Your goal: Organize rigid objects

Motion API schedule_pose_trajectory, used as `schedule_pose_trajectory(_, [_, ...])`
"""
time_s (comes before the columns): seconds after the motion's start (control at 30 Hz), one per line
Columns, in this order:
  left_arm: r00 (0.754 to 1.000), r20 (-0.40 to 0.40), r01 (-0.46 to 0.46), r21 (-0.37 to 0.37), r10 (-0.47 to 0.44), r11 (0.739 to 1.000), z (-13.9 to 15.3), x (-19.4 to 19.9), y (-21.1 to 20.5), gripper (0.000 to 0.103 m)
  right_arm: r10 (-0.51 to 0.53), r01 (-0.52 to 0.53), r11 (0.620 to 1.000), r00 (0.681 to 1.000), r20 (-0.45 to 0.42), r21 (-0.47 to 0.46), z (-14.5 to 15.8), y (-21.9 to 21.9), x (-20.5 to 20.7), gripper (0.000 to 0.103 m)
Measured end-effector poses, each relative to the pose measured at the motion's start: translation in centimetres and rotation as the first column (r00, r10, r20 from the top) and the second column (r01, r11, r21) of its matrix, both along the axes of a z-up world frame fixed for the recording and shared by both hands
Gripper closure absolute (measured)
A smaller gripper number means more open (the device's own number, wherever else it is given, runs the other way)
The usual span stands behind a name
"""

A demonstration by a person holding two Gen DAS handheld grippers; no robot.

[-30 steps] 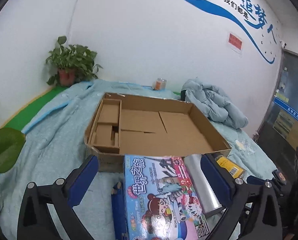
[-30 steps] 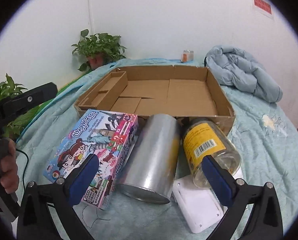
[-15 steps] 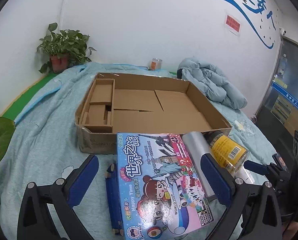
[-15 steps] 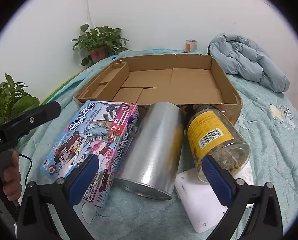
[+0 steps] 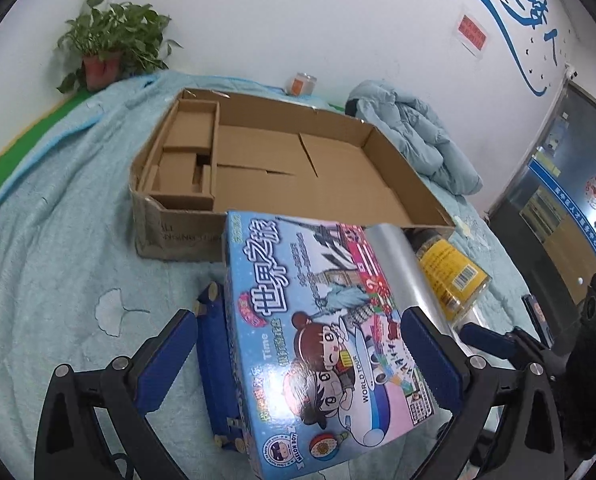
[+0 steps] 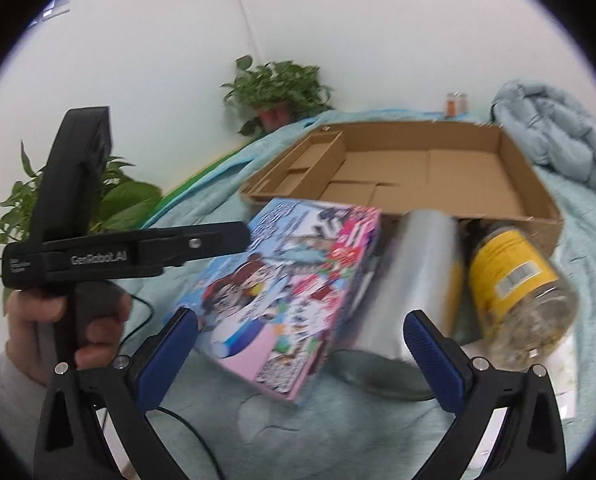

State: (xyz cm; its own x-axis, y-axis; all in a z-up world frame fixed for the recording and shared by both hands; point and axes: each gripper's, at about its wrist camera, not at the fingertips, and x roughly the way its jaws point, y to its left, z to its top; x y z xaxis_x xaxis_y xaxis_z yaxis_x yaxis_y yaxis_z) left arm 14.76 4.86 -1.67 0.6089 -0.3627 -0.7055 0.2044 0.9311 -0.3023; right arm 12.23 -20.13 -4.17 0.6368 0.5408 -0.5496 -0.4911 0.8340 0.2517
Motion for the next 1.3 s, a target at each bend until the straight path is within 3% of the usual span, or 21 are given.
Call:
schedule_pose_trajectory(0.2, [0.995, -0.089, 0.045, -0.024, -0.047, 0.999, -2.3, 1.0, -0.1, 0.002, 0.028, -0.028, 0.999, 0.999, -0.02, -0.018, -0.3, 2.0, 0.7, 0.001])
schedule_pose_trajectory(0.37, [0.989, -0.139, 0.046, -0.036, -0.051, 0.998, -3.7, 2.5, 0.2, 0.007, 0.021, -0.025, 0.996, 0.999, -0.046, -0.083, -0.6, 3.3, 2.2, 0.001])
schedule_pose_trajectory(0.43, [0.987, -0.158, 0.042, -0.008, -0.042, 0.999, -4.1, 3.0, 0.2, 0.011, 0.023, -0.029, 0.994, 0.998, -0.058, -0.105, -0.6, 3.7, 2.5, 0.001])
schedule_pose_trajectory(0.63, [0.986, -0.16, 0.036, -0.022, -0.039, 0.999, -4.3, 3.2, 0.8, 0.021, 0.042, -0.06, 0.99, 0.988, -0.146, -0.126, -1.5, 5.2, 3.7, 0.0])
schedule_pose_trajectory(0.9, [0.98, -0.188, 0.049, -0.079, -0.063, 0.996, -4.9, 3.0, 1.4, 0.021, -0.002, -0.026, 0.985, 0.986, -0.165, -0.169, -1.8, 6.2, 4.4, 0.0])
schedule_pose_trajectory(1.13, [0.983, -0.179, 0.034, -0.073, -0.047, 0.997, -5.0, 2.4, 1.5, 0.022, -0.042, 0.01, 0.984, 0.983, -0.177, -0.177, -2.1, 7.0, 5.2, 0.0])
schedule_pose_trajectory(1.3, [0.989, -0.147, 0.015, -0.069, -0.024, 0.998, -4.5, 1.5, 1.6, 0.029, -0.06, 0.028, 0.985, 0.982, -0.181, -0.172, -2.2, 7.2, 5.4, 0.0])
